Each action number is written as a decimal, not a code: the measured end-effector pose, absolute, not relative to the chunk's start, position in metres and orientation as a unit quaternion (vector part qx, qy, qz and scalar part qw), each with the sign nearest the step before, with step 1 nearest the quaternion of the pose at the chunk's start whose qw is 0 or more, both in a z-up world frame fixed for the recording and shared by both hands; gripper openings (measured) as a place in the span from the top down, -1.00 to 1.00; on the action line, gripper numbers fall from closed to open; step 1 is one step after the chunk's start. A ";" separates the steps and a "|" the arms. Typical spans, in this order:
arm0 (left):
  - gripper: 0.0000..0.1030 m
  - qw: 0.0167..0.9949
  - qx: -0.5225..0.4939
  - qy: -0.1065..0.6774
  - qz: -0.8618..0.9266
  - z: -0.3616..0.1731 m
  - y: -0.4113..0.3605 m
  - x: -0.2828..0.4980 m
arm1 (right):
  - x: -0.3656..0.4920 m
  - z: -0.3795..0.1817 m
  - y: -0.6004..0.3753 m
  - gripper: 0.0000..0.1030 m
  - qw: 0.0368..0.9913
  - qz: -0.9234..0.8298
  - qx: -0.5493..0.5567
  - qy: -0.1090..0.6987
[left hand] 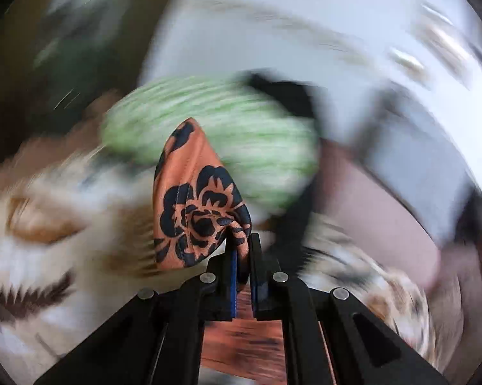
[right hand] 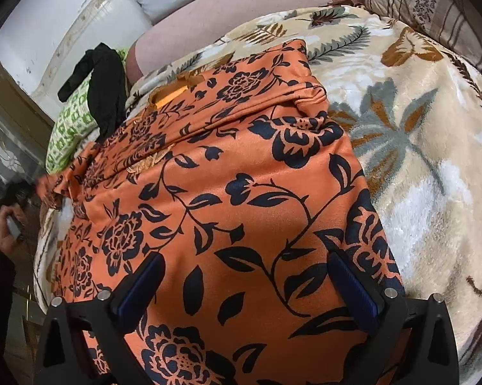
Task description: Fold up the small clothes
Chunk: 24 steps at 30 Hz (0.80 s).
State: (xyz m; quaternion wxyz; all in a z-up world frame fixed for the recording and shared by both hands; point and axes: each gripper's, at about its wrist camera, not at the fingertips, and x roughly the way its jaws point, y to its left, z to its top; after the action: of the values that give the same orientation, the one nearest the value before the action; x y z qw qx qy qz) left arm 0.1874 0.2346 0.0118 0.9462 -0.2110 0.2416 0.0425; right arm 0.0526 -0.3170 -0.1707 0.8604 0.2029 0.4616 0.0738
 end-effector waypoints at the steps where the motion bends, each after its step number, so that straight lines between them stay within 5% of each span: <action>1: 0.90 0.957 -0.178 0.229 0.019 0.027 0.202 0.183 | 0.052 -0.171 -0.318 -0.99 0.861 0.075 0.206 0.459; 5: 0.88 0.963 -0.094 0.227 -0.114 0.051 0.055 0.171 | 0.049 -0.171 -0.323 -0.99 0.860 0.089 0.224 0.449; 7: 0.52 0.938 -0.053 0.285 -0.191 0.030 -0.024 0.179 | 0.048 -0.171 -0.326 -0.99 0.858 0.092 0.235 0.447; 9: -0.38 0.912 -0.017 0.341 -0.229 -0.001 -0.069 0.184 | 0.050 -0.170 -0.327 -0.99 0.855 0.093 0.240 0.450; 11: -0.40 0.891 -0.007 0.390 -0.231 -0.030 -0.080 0.183 | 0.052 -0.168 -0.326 -0.99 0.850 0.095 0.240 0.458; 17: -0.55 0.917 -0.067 0.370 -0.136 -0.042 0.018 0.160 | 0.049 -0.137 -0.341 -0.99 0.852 0.122 0.275 0.428; 24: -0.54 0.899 -0.082 0.429 -0.031 -0.099 0.105 0.170 | 0.141 -0.103 -0.370 -0.99 0.813 0.176 0.402 0.383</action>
State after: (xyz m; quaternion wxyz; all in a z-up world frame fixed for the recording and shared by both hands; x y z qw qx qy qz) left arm 0.1702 0.1050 -0.0986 0.8993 -0.0816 0.4286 -0.0307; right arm 0.1412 -0.3698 -0.1030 0.8127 0.4018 0.3835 0.1761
